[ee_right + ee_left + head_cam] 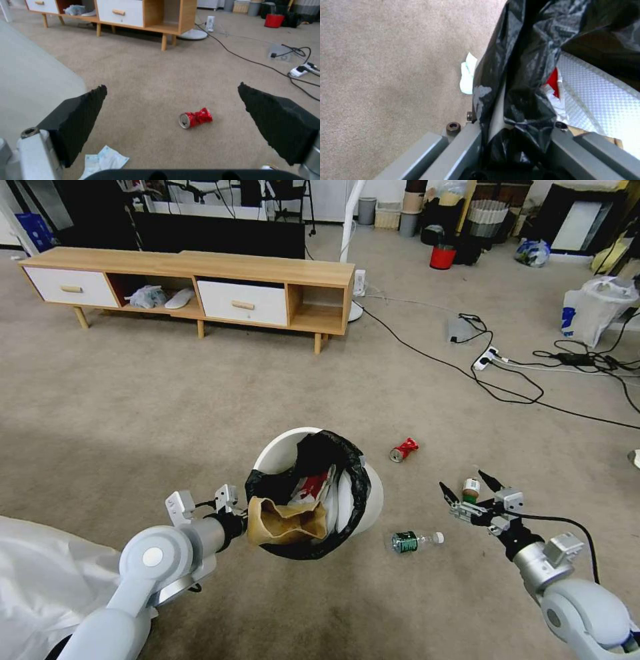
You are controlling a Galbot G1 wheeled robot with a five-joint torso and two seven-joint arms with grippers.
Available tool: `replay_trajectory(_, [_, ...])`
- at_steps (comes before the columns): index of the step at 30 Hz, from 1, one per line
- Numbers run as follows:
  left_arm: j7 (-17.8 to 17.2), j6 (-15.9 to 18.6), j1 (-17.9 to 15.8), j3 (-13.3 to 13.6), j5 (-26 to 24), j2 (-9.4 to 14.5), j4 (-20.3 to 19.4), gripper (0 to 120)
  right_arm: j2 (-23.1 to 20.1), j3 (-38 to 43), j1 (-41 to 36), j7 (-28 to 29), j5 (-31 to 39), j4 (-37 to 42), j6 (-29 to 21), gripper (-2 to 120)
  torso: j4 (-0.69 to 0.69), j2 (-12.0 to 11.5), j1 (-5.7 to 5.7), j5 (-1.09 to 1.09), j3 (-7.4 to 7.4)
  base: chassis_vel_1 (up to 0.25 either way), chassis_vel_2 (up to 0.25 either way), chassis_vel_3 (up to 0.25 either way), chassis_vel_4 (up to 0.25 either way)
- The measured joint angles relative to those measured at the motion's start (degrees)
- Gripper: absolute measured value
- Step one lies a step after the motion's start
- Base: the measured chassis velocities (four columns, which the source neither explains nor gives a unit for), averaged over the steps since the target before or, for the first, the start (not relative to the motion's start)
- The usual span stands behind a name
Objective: Pick up the trash bin and place the garbage on the floor into it.
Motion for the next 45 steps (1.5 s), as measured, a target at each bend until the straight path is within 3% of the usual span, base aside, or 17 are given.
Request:
replay_trajectory(29, [0.9, -0.1, 0.3, 1.3, 1.2, -0.1, -0.3, 0, 1.0, 3.1, -1.7, -1.0, -0.6, 1.4, -0.6, 100, 0.00, 0.0, 0.00, 0.01, 0.00, 0.000, 0.000, 0.000, 0.000])
replay_trajectory(45, [0.9, -0.4, 0.6, 1.3, 1.4, -0.1, -0.6, 0, 1.2, 3.1, -1.9, -1.1, -0.5, 1.5, -0.1, 100, 0.00, 0.0, 0.00, 0.00, 0.01, -0.094, 0.091, 0.094, -0.094])
